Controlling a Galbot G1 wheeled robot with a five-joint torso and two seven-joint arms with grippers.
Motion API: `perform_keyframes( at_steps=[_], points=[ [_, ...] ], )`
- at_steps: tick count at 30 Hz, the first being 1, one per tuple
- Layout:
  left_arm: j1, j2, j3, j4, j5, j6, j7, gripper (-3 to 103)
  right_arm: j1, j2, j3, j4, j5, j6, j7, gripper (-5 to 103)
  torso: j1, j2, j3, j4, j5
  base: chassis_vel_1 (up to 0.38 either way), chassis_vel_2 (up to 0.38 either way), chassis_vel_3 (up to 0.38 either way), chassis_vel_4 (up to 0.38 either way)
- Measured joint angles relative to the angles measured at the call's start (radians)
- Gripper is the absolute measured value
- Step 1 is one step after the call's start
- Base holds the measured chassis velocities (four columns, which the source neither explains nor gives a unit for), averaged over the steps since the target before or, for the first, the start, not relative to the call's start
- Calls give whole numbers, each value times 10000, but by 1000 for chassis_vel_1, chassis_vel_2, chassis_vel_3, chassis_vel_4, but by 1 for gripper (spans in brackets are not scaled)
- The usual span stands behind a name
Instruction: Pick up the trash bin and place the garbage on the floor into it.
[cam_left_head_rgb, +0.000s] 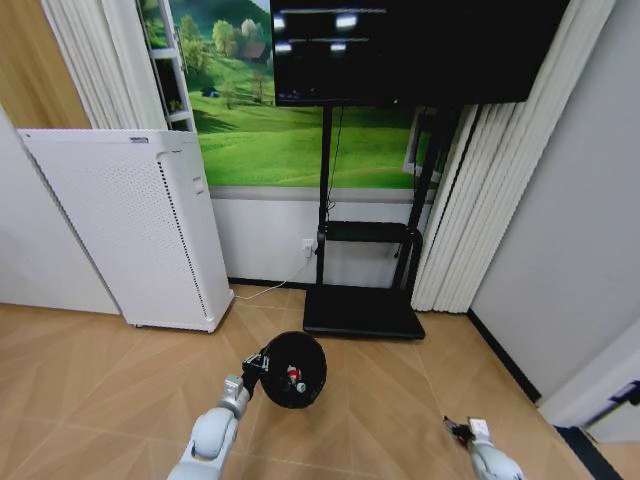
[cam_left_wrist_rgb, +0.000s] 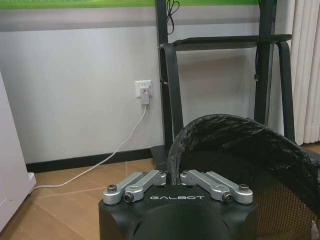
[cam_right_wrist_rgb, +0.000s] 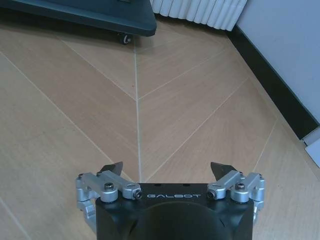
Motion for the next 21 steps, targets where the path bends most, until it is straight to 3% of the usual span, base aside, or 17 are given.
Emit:
perform_keyframes(
  at_steps=[11, 21],
  points=[
    [-43, 6, -11, 65, -15, -12, 17, 7, 103, -44, -189, -198, 37, 141, 155, 100, 0, 0, 0, -7, 0, -130, -125, 126, 141],
    [-92, 46, -32, 110, -34, -19, 1, 7, -671, -765, -626, 192, -625, 214, -313, 100, 0, 0, 0, 1, 0, 13, 21, -19, -19]
  ],
)
